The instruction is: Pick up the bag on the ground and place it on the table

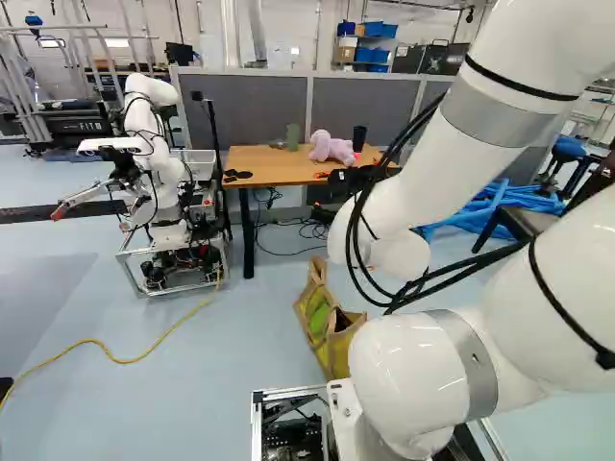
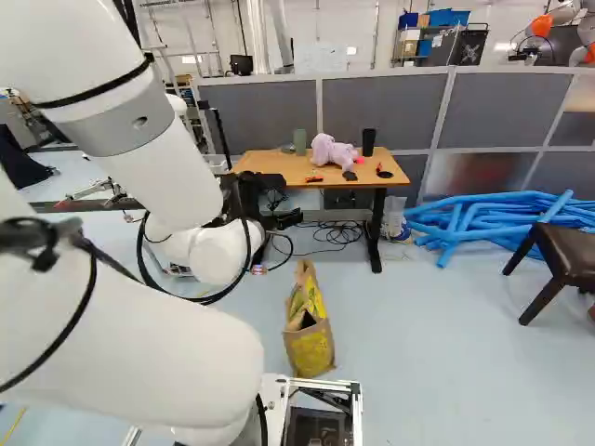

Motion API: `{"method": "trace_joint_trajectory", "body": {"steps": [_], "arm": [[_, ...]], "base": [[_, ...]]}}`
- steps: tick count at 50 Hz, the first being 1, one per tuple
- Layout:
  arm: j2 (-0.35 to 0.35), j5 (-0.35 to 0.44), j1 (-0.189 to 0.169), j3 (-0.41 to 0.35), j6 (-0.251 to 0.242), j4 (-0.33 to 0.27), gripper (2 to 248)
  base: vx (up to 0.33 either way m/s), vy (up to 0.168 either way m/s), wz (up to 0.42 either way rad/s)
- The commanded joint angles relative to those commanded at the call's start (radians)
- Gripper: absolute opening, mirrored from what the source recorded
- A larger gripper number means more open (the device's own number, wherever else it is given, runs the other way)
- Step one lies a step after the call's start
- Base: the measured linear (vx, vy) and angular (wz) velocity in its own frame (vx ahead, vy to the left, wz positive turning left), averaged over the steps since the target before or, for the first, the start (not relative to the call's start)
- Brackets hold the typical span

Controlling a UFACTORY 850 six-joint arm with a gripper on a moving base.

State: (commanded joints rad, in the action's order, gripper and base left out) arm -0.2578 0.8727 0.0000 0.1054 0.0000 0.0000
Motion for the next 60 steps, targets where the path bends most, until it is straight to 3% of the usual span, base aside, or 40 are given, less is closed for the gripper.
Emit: {"method": "trace_joint_trajectory", "body": {"steps": [25,60], "arm": [[0.112,-0.011,0.0,0.1,0.0,0.0,247],[0.265,-0.095,0.0,0.248,0.0,0.0,247]], "base": [[0.005,0.0,0.002],[0.0,0.0,0.0]]}}
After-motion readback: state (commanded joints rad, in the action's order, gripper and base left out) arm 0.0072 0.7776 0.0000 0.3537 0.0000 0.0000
